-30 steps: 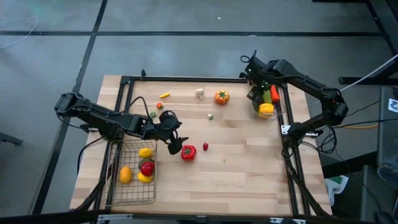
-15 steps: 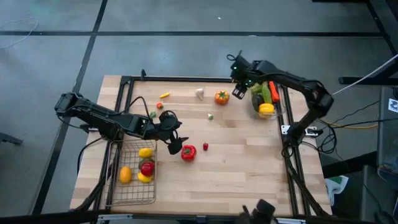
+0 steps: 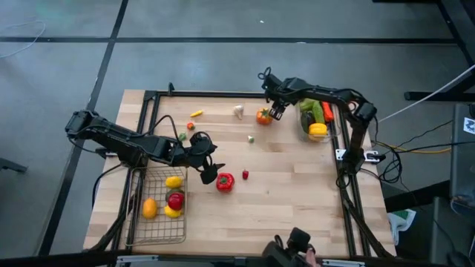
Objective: Sort produce into baskets
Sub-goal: Put the orange tomato into the wire basket
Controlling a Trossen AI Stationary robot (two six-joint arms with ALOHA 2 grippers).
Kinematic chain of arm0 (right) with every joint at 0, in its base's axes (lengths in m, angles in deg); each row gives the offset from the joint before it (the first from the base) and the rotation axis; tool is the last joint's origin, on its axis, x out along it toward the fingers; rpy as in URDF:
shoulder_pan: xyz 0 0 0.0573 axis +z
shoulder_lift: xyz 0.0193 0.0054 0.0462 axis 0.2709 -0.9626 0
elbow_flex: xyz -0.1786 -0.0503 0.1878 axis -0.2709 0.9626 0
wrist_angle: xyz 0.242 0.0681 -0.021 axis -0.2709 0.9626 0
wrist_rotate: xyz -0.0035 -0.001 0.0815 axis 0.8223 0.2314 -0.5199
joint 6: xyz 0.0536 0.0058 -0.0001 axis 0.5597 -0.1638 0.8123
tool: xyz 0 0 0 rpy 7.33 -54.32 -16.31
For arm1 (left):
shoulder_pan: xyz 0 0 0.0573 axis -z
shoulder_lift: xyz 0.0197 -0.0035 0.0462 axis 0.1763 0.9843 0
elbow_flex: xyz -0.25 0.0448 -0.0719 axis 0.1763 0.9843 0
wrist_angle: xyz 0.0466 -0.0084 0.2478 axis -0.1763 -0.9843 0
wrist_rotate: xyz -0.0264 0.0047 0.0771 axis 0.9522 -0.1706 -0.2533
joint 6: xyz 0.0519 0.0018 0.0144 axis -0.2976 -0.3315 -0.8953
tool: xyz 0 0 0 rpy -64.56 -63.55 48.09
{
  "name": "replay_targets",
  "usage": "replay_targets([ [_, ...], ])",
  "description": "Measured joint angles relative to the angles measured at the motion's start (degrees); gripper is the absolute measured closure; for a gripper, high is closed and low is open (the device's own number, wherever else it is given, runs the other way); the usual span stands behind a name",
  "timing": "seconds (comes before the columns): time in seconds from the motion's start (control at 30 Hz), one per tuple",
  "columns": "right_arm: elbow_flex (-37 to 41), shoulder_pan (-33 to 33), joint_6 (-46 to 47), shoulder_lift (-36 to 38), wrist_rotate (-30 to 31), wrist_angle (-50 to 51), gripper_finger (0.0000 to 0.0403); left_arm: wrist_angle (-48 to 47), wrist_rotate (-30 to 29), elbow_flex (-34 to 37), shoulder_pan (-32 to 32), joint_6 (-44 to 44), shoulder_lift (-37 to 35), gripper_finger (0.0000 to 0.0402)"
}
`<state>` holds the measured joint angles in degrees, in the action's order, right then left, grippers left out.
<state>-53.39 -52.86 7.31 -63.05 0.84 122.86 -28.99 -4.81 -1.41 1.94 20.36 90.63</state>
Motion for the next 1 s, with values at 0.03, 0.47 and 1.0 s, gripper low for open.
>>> replay_targets([
  [0.03,0.0,0.0,0.0,-0.5,-0.4,0.0,0.0231,0.0,0.0,0.0,0.0,0.0,0.0,0.0027],
  [0.47,0.1,0.2,3.1,-3.2,-16.8,-2.4,0.0231,0.0,0.0,0.0,0.0,0.0,0.0,0.0027],
  [1.0,0.0,11.0,3.1,-5.1,-21.1,-12.9,0.0231,0.0,0.0,0.0,0.0,0.0,0.0,0.0027],
])
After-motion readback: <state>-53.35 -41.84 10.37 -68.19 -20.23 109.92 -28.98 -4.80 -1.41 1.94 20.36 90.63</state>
